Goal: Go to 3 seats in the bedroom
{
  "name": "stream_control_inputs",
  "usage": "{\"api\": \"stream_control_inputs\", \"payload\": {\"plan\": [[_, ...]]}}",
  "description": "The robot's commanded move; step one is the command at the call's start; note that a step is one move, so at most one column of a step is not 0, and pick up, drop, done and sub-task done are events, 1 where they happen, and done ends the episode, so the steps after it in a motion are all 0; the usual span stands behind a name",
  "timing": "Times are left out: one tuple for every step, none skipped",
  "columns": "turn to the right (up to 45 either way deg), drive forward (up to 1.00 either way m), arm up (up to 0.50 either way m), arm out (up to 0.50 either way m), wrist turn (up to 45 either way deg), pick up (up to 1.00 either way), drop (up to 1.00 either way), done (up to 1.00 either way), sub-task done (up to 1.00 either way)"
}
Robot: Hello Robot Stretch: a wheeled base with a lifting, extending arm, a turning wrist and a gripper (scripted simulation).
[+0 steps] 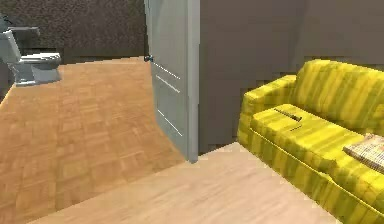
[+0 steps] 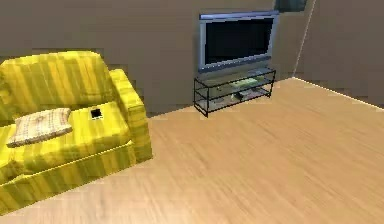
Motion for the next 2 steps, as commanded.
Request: {"api": "stream_control_inputs", "payload": {"plan": [[-30.0,0.0,0.0,0.0,0.0,0.0,0.0,0.0,0.0],[0.0,1.0,0.0,0.0,0.0,0.0,0.0,0.0,0.0]]}}
